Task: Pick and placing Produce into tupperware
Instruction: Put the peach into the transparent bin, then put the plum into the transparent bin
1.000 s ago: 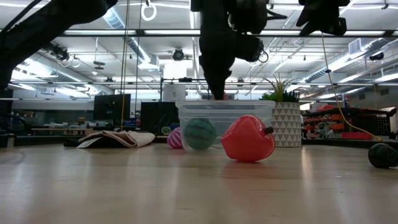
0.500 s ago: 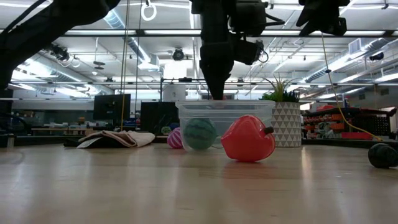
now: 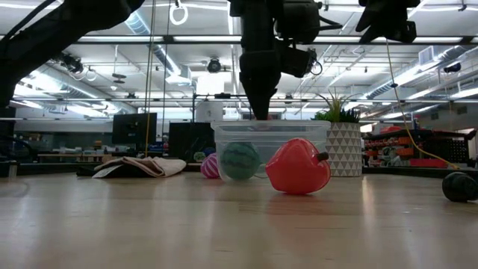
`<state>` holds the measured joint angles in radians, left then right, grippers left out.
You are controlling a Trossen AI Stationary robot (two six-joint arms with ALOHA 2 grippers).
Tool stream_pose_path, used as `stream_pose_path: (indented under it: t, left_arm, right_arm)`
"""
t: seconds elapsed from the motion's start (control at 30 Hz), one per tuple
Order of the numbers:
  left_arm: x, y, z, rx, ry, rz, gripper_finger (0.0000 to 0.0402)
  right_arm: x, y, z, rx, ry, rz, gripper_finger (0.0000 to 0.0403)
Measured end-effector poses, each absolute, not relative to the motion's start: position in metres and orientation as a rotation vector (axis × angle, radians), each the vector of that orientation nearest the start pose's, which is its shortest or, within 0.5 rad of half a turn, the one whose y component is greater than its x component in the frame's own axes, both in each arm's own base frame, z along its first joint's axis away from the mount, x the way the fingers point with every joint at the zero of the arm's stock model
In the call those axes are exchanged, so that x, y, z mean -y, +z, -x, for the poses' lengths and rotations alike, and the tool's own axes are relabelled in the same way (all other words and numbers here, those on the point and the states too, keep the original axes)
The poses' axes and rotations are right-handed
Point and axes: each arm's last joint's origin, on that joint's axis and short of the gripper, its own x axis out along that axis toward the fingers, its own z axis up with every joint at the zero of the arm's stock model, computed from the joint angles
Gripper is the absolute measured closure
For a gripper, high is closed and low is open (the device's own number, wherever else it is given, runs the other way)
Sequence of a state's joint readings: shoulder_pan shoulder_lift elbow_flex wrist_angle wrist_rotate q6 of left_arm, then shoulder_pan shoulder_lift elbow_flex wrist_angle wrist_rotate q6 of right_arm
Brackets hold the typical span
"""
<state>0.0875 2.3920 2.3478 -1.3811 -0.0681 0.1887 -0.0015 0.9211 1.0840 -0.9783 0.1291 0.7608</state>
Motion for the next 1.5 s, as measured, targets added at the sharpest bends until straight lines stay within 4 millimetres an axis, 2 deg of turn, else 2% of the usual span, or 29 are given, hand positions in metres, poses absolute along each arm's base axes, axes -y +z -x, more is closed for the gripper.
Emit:
stream_pose_path:
  t: [0.47, 0.67, 0.9, 0.97, 1.13, 1.37, 1.5]
  left_arm:
    - [-0.044, 0.237, -0.473, -1.434, -0.011, -0.146, 0.0221]
    - [-0.043, 0.238, -0.472, -1.431, 0.008, -0.125, 0.0234]
    - [-0.041, 0.254, -0.464, -1.426, 0.005, -0.126, 0.0256]
    - [-0.041, 0.267, -0.457, -1.431, 0.005, -0.126, 0.0262]
    - [-0.046, 0.315, -0.434, -1.332, 0.05, -0.095, 0.0277]
    - [-0.059, 0.393, -0.391, -1.061, 0.126, 0.018, 0.0295]
    - [-0.063, 0.425, -0.366, -0.95, 0.168, 0.063, 0.0305]
  right_arm:
    - [0.004, 0.342, -0.158, -0.724, -0.426, -0.665, 0.0274]
    - [0.004, 0.342, -0.158, -0.724, -0.425, -0.665, 0.0274]
    - [0.004, 0.342, -0.158, -0.728, -0.427, -0.663, 0.0274]
    - [0.004, 0.341, -0.157, -0.741, -0.431, -0.66, 0.0274]
    - [0.004, 0.341, -0.155, -0.753, -0.435, -0.657, 0.0274]
    - [0.004, 0.343, -0.148, -0.745, -0.432, -0.66, 0.0274]
    - [0.004, 0.344, -0.144, -0.745, -0.431, -0.677, 0.0274]
